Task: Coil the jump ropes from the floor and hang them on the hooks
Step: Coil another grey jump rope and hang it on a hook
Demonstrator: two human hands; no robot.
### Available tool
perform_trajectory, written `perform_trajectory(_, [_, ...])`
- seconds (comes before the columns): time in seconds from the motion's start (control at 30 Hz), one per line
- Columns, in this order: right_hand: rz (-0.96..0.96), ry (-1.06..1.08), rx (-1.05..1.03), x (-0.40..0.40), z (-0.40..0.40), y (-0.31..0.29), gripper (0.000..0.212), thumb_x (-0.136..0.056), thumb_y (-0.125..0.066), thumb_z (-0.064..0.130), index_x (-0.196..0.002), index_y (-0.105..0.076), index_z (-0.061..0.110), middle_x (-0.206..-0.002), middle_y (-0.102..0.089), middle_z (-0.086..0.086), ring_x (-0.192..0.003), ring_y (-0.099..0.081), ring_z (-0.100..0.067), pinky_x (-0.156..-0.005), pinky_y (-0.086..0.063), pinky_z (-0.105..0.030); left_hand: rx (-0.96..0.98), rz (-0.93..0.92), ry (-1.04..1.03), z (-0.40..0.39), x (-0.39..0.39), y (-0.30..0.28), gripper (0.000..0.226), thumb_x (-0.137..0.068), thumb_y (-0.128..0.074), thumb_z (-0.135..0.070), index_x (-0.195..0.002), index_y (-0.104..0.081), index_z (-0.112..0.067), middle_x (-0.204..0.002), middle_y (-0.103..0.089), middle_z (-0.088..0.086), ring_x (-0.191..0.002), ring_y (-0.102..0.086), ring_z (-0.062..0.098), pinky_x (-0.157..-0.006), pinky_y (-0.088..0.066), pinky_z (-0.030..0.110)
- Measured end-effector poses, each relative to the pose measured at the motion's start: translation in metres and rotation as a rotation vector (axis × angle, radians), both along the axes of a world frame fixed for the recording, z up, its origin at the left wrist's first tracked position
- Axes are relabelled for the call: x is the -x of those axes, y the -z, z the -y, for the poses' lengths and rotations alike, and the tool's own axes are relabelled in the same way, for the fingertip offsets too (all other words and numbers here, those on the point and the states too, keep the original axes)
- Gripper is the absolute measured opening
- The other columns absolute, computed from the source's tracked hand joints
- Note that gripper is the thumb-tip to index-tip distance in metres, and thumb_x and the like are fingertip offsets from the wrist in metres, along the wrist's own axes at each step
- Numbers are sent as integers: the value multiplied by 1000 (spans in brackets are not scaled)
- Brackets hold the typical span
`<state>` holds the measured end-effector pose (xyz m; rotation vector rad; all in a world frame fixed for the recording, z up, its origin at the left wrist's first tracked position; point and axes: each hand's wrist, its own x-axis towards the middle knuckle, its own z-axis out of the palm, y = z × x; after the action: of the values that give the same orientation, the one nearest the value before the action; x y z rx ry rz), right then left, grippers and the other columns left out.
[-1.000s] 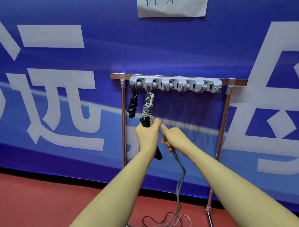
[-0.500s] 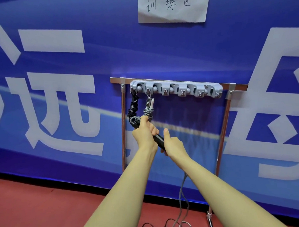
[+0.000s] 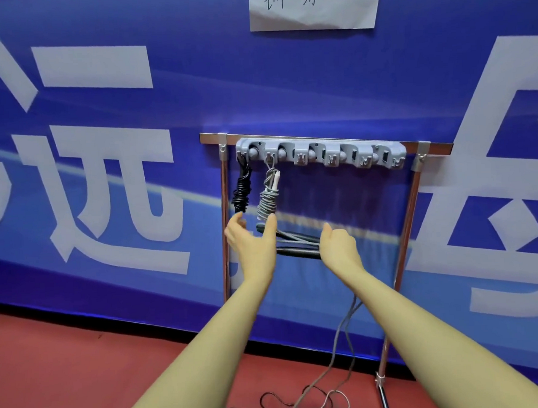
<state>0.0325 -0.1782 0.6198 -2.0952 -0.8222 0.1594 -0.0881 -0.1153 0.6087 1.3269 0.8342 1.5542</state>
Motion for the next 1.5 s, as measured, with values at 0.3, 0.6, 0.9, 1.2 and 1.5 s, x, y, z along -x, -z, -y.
perform_trajectory(0.3, [158, -249, 75, -1, 14, 0, 41, -104, -22, 33, -87, -48, 6, -88, -56, -19, -84, -53, -36, -72, -38, -35, -889, -1557, -81, 5, -1, -7, 35, -90, -52, -36, -112, -45, -10, -110, -56, 7, -102, -54, 28, -68, -34, 34])
perform_trajectory(0.6, [154, -382, 29, 3, 24, -1, 44, -103, -29, 33, -68, -38, 8, -61, -42, -12, -57, -39, -23, -57, -37, -33, -1010, -1676, 24, -1, 14, -10, 29, -97, -42, -35, -105, -45, -6, -95, -66, 12, -83, -63, 35, -59, -36, 34])
perform_trajectory(0.9, [160, -436, 16, 1, 27, 4, 46, -101, -33, 40, -67, -42, 9, -55, -37, -4, -53, -34, -20, -55, -32, -30, -1039, -1709, 63, -4, 19, -4, 22, -97, -41, -28, -106, -43, -7, -97, -65, 10, -83, -61, 33, -59, -32, 33])
perform_trajectory(1.2, [85, -565, 98, -6, 34, 10, 22, -88, -46, 6, -106, -53, 15, -70, -49, 7, -60, -41, -12, -59, -35, -25, -837, -1729, 35, -11, 34, -6, 20, -98, -40, -25, -103, -46, -7, -95, -64, 12, -81, -60, 35, -57, -36, 34])
perform_trajectory(1.5, [427, -449, 191, -11, 33, 17, 19, -101, -37, 26, -95, -51, 15, -85, -51, 3, -75, -48, -19, -61, -34, -31, -741, -1689, 16, -18, 44, 0, 23, -96, -41, -30, -102, -46, -8, -91, -63, 10, -67, -48, 31, -58, -41, 35])
